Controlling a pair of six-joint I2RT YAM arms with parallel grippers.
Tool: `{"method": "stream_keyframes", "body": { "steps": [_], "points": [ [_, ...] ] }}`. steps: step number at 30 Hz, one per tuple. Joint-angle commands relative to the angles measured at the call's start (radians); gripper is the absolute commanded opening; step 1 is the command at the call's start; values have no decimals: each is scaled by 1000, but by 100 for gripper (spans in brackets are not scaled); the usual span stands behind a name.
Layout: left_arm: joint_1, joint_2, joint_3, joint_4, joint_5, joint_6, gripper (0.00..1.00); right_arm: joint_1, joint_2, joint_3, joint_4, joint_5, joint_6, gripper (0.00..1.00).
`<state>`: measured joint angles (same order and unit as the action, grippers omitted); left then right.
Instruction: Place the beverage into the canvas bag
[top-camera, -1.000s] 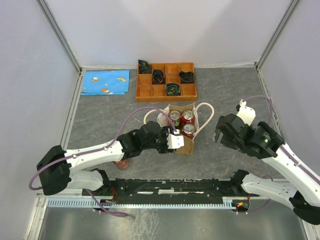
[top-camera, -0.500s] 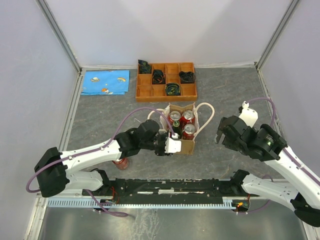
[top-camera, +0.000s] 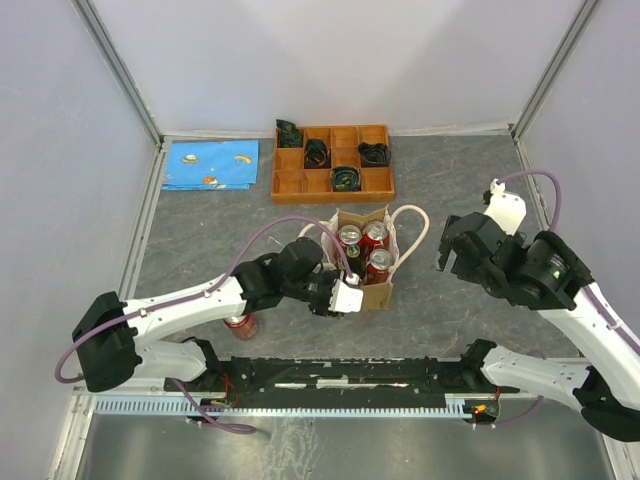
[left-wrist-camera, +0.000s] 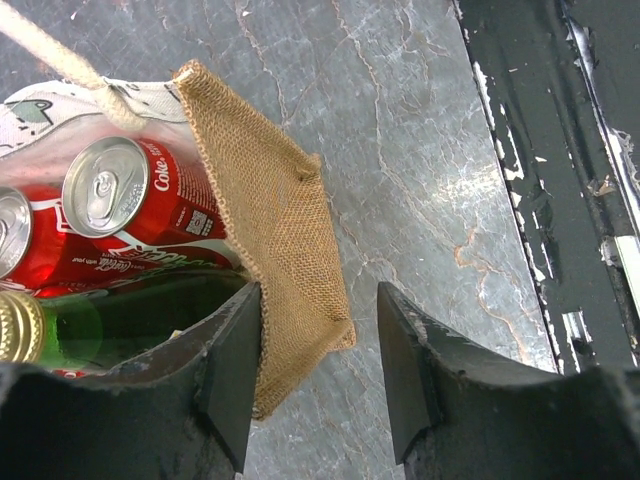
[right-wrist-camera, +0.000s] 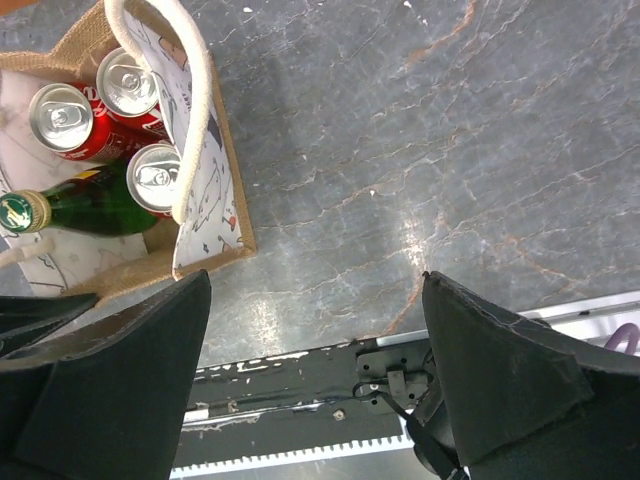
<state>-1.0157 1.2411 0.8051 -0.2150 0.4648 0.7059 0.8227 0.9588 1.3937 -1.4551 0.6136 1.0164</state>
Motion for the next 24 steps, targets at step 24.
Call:
{"method": "stream_keyframes", "body": {
  "steps": [24],
  "points": [
    [477, -202, 323, -134, -170, -701, 87, 0, 203, 115, 223, -23, -259, 95]
  ]
}}
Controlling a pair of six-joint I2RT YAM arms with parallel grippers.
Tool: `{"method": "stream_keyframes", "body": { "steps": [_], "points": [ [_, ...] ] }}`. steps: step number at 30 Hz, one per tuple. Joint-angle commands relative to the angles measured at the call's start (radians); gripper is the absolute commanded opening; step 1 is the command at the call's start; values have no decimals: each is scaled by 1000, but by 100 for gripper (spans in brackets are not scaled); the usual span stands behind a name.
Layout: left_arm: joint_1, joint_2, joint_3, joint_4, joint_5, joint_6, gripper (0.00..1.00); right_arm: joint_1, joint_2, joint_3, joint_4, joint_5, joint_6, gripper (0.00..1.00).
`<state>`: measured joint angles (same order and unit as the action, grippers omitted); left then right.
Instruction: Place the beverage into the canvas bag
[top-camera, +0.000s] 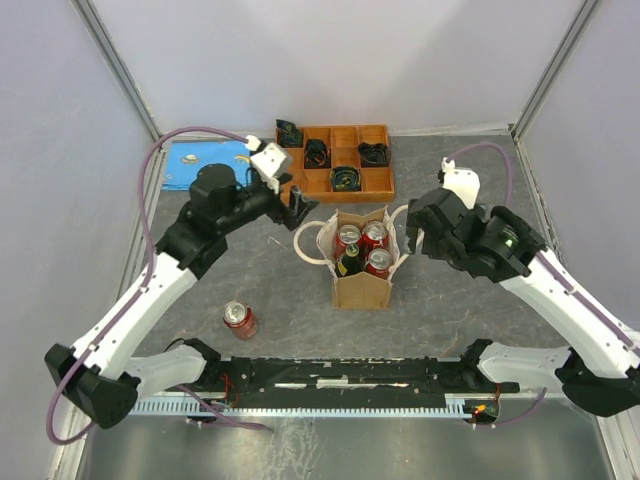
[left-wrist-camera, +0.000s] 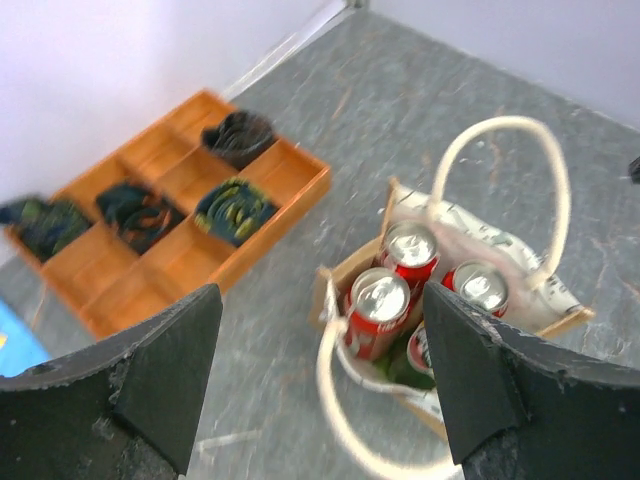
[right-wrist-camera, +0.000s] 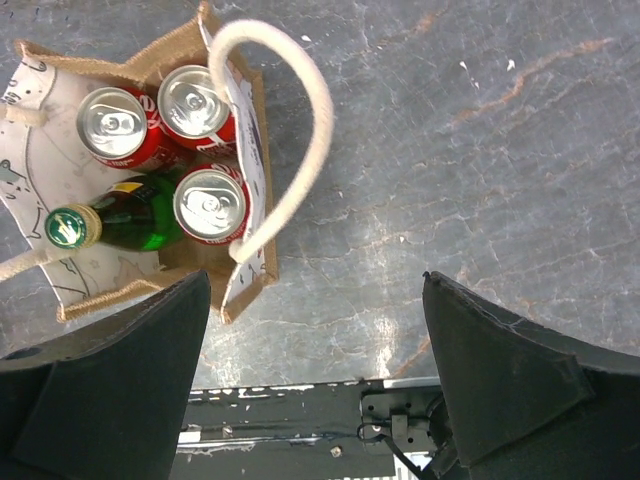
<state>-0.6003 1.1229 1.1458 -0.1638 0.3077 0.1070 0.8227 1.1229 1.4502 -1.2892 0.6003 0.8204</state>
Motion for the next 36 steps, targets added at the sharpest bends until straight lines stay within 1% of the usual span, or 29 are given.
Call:
{"method": "stream_keyframes", "body": {
  "steps": [1, 3, 7, 10, 11, 12, 16, 19, 21, 24, 25, 27, 30, 31, 33, 36],
  "points": [
    [76, -119, -42, -219, -23, -91, 87, 0, 50, 65, 59, -15, -67, 95],
    [99, -212, -101, -281, -55, -85, 87, -1, 68, 68, 72, -28, -75, 95],
    [112, -377, -226, -391, -128, -125, 87, -1, 82, 65, 84, -48, -76, 95],
    [132, -447, -266, -478, -199, -126, 90, 0, 87, 60, 75, -60, -68, 96],
    [147, -460, -266, -484, -222, -116, 93, -1, 86, 56, 72, -66, -66, 95],
    [152, -462, -262, -490, -231, -94, 93, -1, 87, 54, 71, -73, -62, 95],
    [154, -435, -259, -499, -257, -61, 93, -1, 103, 58, 75, -97, -69, 95],
    [155, -419, -249, -514, -249, -25, 93, -1, 145, 111, 69, -105, -96, 95],
    [157, -376, -220, -544, -241, -9, 93, -1, 179, 153, 53, -110, -109, 95],
    [158, -278, -152, -619, -186, 39, 93, -1, 204, 187, 44, -119, -115, 96],
    [158, -248, -124, -638, -167, 83, 93, 0, 205, 188, 44, -122, -114, 96],
    [159, -181, -60, -698, -176, 159, 93, -1, 202, 179, 43, -128, -107, 96],
    [158, -96, 59, -833, -156, 275, 93, 0, 185, 148, 44, -131, -93, 96],
    [159, -81, 75, -879, -141, 318, 93, 0, 179, 137, 44, -131, -88, 96],
    [158, -64, 78, -993, -125, 404, 93, -1, 163, 119, 45, -132, -76, 96],
    [158, -96, 18, -1071, -124, 520, 93, -1, 150, 99, 45, -133, -64, 96]
  ]
}}
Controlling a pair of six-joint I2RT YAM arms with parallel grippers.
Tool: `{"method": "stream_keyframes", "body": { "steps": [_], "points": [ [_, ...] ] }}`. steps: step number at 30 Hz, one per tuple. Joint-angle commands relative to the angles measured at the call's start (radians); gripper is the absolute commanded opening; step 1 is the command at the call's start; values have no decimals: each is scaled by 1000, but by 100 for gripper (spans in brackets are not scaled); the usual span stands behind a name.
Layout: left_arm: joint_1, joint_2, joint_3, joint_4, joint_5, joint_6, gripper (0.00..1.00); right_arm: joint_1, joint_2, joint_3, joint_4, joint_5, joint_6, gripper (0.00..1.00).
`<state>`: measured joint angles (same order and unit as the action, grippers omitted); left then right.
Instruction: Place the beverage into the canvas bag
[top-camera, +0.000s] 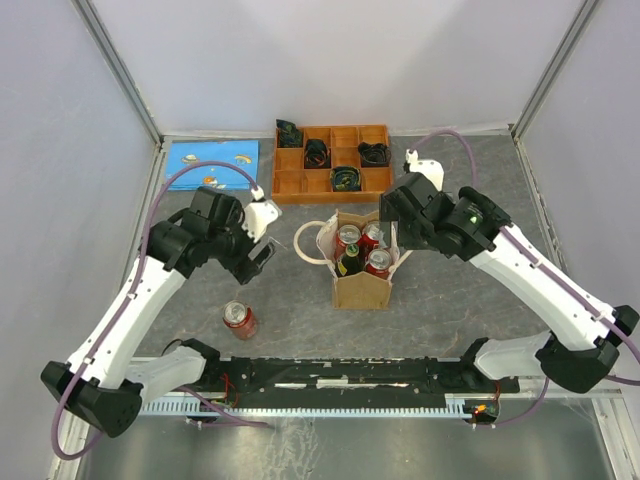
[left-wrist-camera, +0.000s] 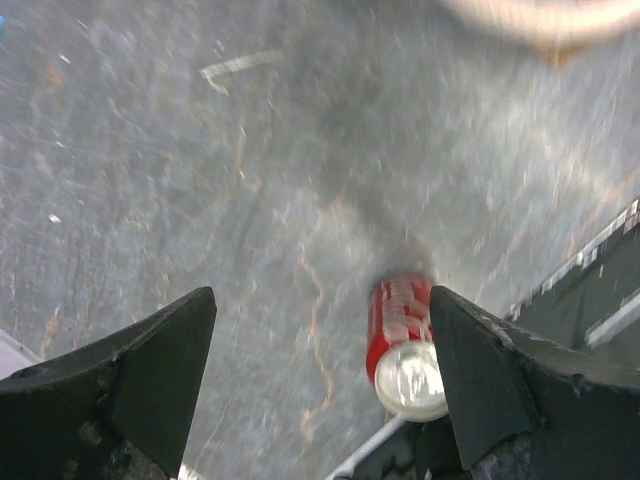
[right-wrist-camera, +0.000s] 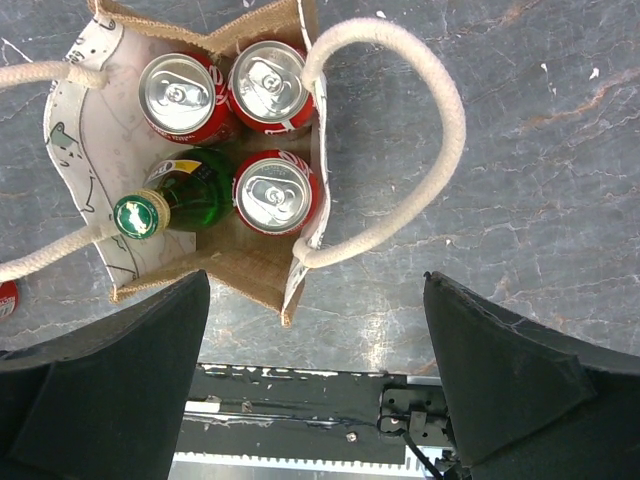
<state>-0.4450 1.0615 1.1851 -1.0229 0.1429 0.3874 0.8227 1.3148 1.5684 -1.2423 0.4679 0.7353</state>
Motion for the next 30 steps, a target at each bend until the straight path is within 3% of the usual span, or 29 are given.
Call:
{"method": "stream_keyframes", "body": {
  "steps": [1, 7, 22, 30],
  "points": [
    [2, -55, -45, -226, 39, 271, 94, -1, -45, -25, -2, -1, 24, 96],
    [2, -130, -176, -277, 23, 412, 97, 0, -47, -45, 3, -6, 37, 96],
    [3, -97, -261, -310, 113, 446, 99, -1, -16, -43, 12, -12, 50, 96],
    [2, -76, -355, -213, 86, 447, 100, -1, -9, -44, 17, -11, 52, 96]
  ]
}}
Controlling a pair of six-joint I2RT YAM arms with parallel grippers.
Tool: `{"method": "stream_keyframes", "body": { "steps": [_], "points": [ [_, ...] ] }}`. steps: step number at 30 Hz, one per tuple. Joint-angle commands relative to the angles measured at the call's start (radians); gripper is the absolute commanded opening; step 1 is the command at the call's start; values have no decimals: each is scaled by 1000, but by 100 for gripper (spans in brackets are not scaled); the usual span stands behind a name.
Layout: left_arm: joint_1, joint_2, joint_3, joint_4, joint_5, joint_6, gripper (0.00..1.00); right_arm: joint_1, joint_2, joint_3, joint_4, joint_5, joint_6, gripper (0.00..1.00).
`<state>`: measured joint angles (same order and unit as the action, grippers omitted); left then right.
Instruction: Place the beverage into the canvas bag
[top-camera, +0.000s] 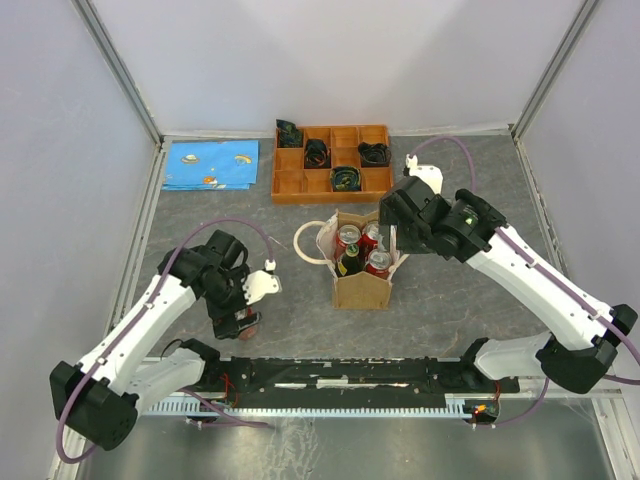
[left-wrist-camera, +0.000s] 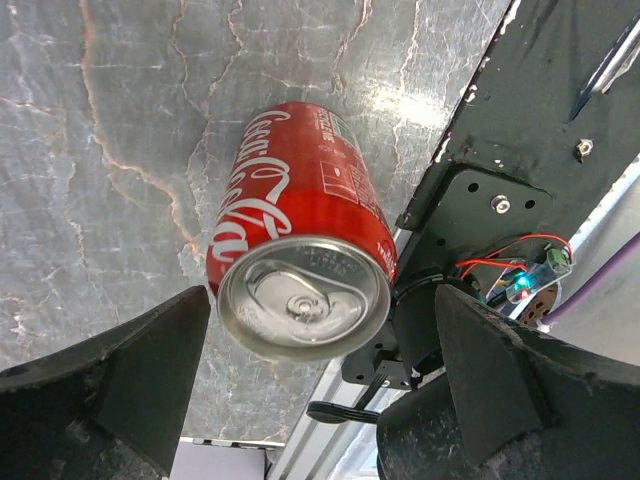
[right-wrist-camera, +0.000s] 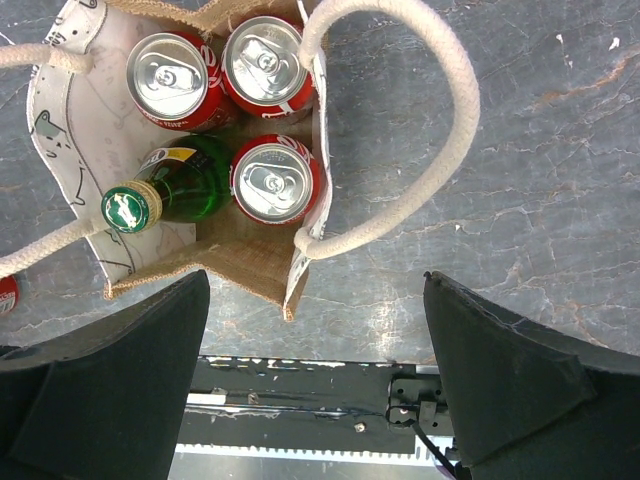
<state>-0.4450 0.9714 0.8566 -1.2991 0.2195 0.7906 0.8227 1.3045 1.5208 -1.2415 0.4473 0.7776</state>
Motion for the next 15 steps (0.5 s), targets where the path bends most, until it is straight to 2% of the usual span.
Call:
{"method": "stream_keyframes", "body": {
  "steps": [1, 4, 6, 7, 8, 12, 13, 15],
  "points": [
    [2, 18, -31, 77, 10, 42, 100, 0, 3, 6, 15, 9, 10, 96],
    [2, 28, -48, 113, 11, 33, 97, -1, 4, 9, 11, 14, 8, 96],
    [2, 32, -58, 136, 11, 29, 88, 0, 3, 9, 9, 17, 9, 96],
    [2, 35, -63, 146, 12, 26, 80, -1, 3, 10, 8, 19, 8, 96],
    [2, 36, -66, 152, 15, 23, 67, -1, 4, 10, 7, 20, 8, 96],
    [2, 38, -52, 160, 19, -6, 9, -1, 3, 10, 4, 20, 12, 96],
    [3, 35, -38, 160, 18, -15, 3, -1, 4, 9, 5, 18, 12, 96],
    [2, 32, 9, 158, 20, -34, 3, -1, 3, 7, 5, 7, 10, 96]
  ]
}}
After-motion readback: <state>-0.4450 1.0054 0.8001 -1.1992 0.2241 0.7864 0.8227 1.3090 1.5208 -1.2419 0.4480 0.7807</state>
